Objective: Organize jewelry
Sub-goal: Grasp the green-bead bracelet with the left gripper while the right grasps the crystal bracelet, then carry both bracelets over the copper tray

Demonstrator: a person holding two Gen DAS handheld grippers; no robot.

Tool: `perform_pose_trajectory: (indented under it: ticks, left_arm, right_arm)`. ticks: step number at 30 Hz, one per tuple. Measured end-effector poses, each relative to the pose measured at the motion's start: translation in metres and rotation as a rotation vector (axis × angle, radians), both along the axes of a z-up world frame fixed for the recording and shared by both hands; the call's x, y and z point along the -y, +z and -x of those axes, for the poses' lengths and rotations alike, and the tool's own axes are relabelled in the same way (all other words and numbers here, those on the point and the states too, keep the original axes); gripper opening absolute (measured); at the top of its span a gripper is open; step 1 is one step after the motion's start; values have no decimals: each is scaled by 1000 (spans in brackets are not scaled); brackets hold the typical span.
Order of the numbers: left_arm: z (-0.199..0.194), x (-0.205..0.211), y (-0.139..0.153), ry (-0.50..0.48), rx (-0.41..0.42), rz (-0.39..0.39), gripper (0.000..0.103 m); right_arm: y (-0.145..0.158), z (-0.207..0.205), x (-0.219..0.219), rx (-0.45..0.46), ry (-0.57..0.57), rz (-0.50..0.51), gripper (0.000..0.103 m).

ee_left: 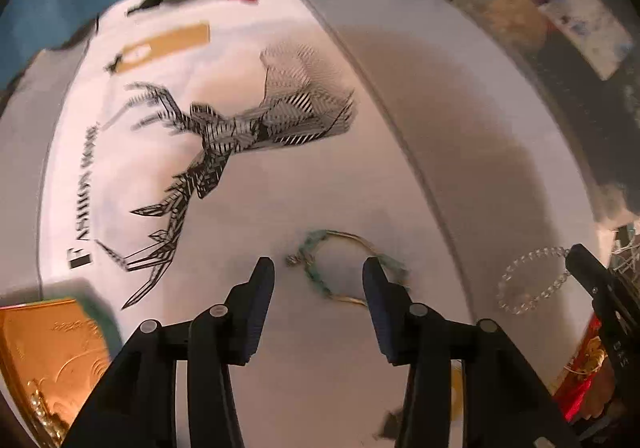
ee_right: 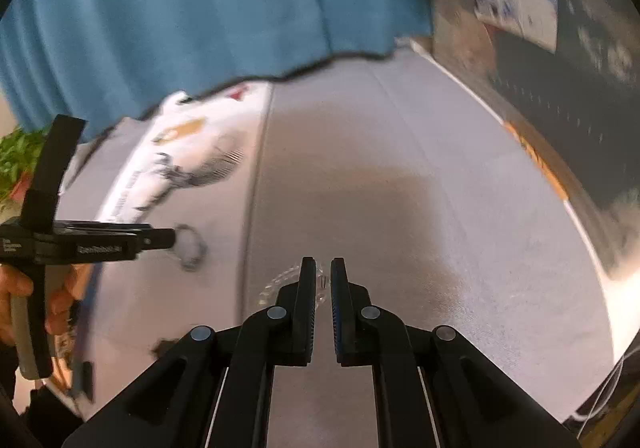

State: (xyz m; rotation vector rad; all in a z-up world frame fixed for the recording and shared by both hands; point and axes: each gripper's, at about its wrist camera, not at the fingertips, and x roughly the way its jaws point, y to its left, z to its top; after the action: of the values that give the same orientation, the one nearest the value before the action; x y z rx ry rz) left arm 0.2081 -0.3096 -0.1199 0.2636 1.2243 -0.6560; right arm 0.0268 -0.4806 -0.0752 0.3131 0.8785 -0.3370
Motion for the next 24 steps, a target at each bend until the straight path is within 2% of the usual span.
perform_pose_trajectory:
  ticks: [1,3,5,6,7,11,12,14,16,18,20,22,24]
  left_arm:
    - [2,0,2,-9,36,28,51]
    - [6,2,0,-22,51,23,52]
    - [12,4,-1,-39,87,0,47]
    - [14,5,-1,-42,109,-12,37]
    - [16,5,0,-47,132,-21,8]
    - [19,-2,6,-53,96,18,9]
    - [19,-3,4,-55,97,17,9]
    - [24,-5,8,-48,113,21,9]
    - [26,-8,10,-45,122,22,9]
    - [27,-10,8,-42,119,17,9]
    - [27,-9,3,-40,116,4,9]
    - [26,-8,0,-37,113,1,9]
    - [25,-7,0,-33,110,4,9]
  right_arm:
    - [-9,-1,6,-21,-19,2,9]
    - [-32,0,18,-80,-63,6,10]
    - [-35,7,23,-44,-78,35,25]
    - [-38,7,24,-63,-84,61,28]
    - [-37,8,25,-56,-89,70,30]
    - [-38,8,24,-53,-75,76,29]
    - [-42,6,21,-92,-67,78,27]
    - [-42,6,13,-94,-58,139,23]
    - [-41,9,14,-71,-54,88,23]
    - [-40,15,23,-31,-73,-13,25]
    - [-40,16,26,-25,-78,-27,24]
    - [-41,9,18,-58,-51,49,23]
    - [-42,2,6,-99,-28,154,8]
